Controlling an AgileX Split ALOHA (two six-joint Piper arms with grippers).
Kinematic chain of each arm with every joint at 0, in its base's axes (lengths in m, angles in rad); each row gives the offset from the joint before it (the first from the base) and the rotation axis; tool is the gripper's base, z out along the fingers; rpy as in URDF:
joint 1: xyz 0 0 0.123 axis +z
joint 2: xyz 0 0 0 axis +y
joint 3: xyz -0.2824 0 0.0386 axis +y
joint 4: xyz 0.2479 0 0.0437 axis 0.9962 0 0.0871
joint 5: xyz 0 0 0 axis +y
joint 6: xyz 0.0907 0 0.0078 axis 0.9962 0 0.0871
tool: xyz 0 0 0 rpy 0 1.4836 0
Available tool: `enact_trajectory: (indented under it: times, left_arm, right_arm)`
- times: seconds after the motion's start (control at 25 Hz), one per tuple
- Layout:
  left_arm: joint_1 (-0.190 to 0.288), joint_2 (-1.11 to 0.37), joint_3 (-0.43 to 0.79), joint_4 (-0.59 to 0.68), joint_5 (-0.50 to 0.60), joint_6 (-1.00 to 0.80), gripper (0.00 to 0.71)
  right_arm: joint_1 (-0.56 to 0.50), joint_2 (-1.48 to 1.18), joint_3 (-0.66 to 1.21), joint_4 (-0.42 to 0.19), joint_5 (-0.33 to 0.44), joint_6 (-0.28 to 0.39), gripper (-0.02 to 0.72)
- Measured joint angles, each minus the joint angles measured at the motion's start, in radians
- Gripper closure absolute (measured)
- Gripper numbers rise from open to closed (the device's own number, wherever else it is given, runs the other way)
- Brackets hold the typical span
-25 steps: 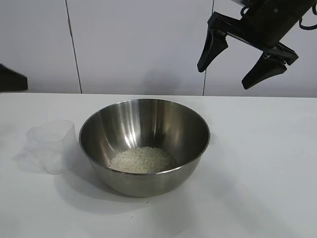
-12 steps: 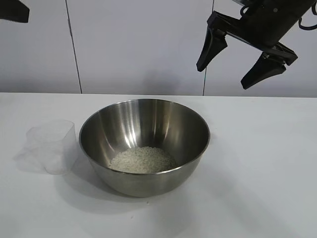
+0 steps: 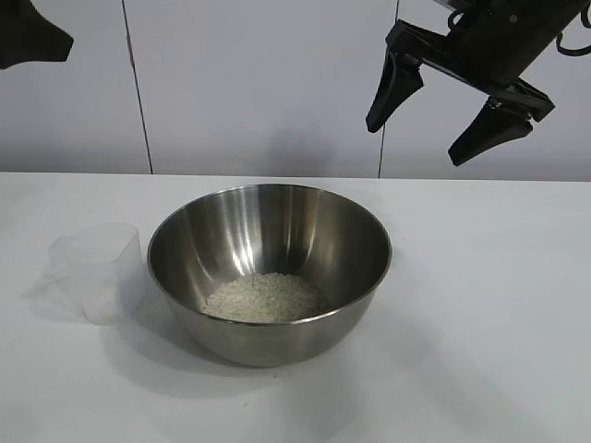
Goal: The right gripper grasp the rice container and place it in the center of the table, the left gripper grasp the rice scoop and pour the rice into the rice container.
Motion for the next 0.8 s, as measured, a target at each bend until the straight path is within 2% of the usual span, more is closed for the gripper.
enact_trajectory:
  times: [0.12, 0.24, 0.4, 0.56, 0.8]
  left_arm:
    - [0.000, 0.000, -0.014, -0.082, 0.025, -0.058, 0.098]
    - [0.000, 0.000, -0.038, -0.072, 0.030, -0.148, 0.097]
    - [0.000, 0.000, -0.059, 0.077, 0.030, -0.334, 0.098]
    - [0.000, 0.000, -0.063, 0.287, 0.005, -0.575, 0.098]
    - [0.000, 0.000, -0.087, 0.341, -0.071, -0.682, 0.098]
  right_arm:
    - [0.000, 0.000, 0.000, 0.000, 0.000, 0.000, 0.009]
    - [0.000, 0.000, 0.000, 0.000, 0.000, 0.000, 0.009]
    - [0.000, 0.000, 0.000, 0.000, 0.001, 0.000, 0.009]
    - [0.000, 0.000, 0.000, 0.000, 0.001, 0.000, 0.009]
    - [0.000, 0.000, 0.000, 0.000, 0.002, -0.001, 0.009]
